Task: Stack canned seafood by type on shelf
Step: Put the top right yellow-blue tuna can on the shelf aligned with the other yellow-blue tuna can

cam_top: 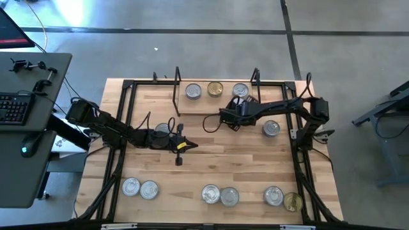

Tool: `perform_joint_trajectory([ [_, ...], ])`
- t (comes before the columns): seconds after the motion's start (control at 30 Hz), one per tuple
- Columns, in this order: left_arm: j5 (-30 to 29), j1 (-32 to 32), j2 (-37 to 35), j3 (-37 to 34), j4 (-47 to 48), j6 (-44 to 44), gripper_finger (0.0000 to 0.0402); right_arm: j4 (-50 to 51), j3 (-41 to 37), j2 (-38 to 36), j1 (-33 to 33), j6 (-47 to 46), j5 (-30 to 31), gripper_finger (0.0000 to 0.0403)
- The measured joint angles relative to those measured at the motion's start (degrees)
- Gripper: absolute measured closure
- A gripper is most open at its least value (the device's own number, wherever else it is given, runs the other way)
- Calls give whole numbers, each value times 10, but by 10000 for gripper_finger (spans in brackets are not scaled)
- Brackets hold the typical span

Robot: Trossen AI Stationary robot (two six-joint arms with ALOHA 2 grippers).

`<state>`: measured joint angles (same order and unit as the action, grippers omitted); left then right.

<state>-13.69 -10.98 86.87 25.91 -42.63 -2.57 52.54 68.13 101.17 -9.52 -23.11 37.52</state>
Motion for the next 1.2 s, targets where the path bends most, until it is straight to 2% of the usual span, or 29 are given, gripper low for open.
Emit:
perform_joint_trajectory([
  [0.17, 0, 0, 0, 0, 0, 5, 399, -3, 12, -15, 0, 3, -5, 160],
  [0.3, 0, 0, 0, 0, 4, 6, 399, -60, 12, -16, -2, 45, -54, 175],
  [0.43, 0, 0, 0, 0, 4, 9, 399, -172, -5, -14, -4, 100, -111, 209],
  [0.5, 0, 0, 0, 0, 5, 9, 399, -209, -11, -13, -6, 106, -121, 229],
  [0.7, 0, 0, 0, 0, 9, 10, 399, -229, -32, -13, -32, 118, -163, 283],
  [0.87, 0, 0, 0, 0, 9, 10, 399, -220, -48, -13, -53, 116, -159, 315],
  [1.03, 0, 0, 0, 0, 9, 10, 399, -231, -49, -13, -53, 118, -151, 326],
  [1.2, 0, 0, 0, 0, 11, 17, 399, -236, -49, -13, -36, 109, -96, 327],
])
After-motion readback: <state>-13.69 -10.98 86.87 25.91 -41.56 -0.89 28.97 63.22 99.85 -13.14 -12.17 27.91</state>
